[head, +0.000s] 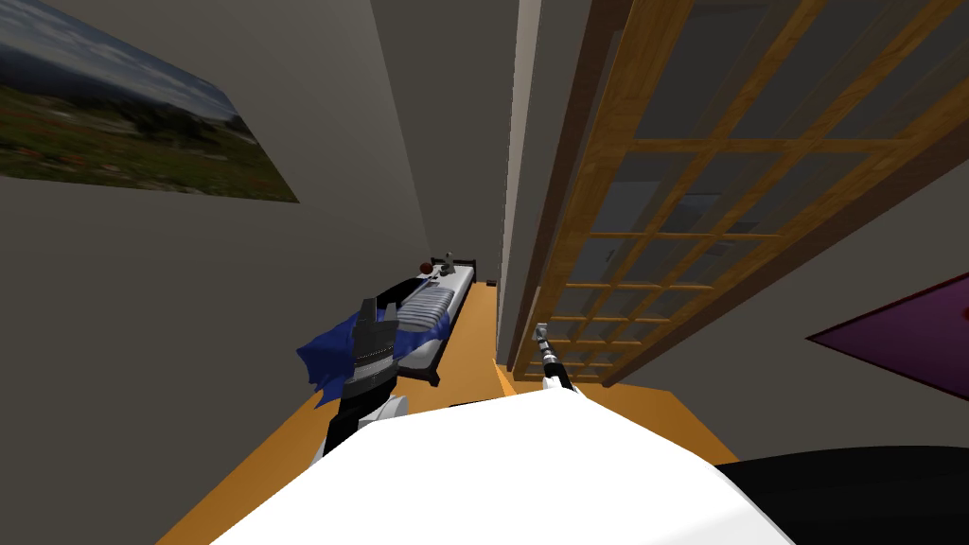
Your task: Pull the door open
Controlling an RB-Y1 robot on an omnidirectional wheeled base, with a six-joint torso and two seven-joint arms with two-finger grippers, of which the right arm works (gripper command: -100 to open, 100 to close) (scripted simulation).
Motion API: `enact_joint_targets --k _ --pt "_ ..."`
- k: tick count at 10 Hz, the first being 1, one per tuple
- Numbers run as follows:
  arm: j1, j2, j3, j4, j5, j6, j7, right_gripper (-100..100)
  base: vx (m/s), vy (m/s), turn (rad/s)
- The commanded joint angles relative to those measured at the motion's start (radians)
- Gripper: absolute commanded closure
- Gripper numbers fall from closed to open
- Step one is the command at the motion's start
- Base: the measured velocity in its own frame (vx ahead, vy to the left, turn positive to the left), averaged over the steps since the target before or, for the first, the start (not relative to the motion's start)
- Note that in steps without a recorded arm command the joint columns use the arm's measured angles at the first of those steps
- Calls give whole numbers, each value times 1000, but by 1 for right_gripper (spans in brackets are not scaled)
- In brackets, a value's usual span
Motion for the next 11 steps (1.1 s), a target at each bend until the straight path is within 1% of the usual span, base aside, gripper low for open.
enact_joint_targets --k 1,2,3,4,6,7,8,9,10,11 --pt "4 -20 -16 16 -11 -10 -31 100 -19 -7 32" --pt "4 -23 -11 18 -17 -15 -69 100 -23 -17 56" --pt "4 -23 -11 18 -17 -15 -71 100 -30 -17 45" --pt "4 -25 -6 19 -24 -20 -110 100 -32 -5 85" --pt "4 -27 0 20 -31 -26 -153 100 -36 -8 53" --pt "4 -30 5 22 -38 -31 -188 100 -44 -2 71" --pt "4 -30 5 22 -38 -31 -194 100 -32 -6 42" --pt "4 -32 10 23 -44 -36 -227 100 -23 -9 50" --pt "4 -32 10 23 -44 -36 -235 100 -27 -11 22" --pt "4 -35 16 25 -52 -42 -269 100 -35 -3 76"
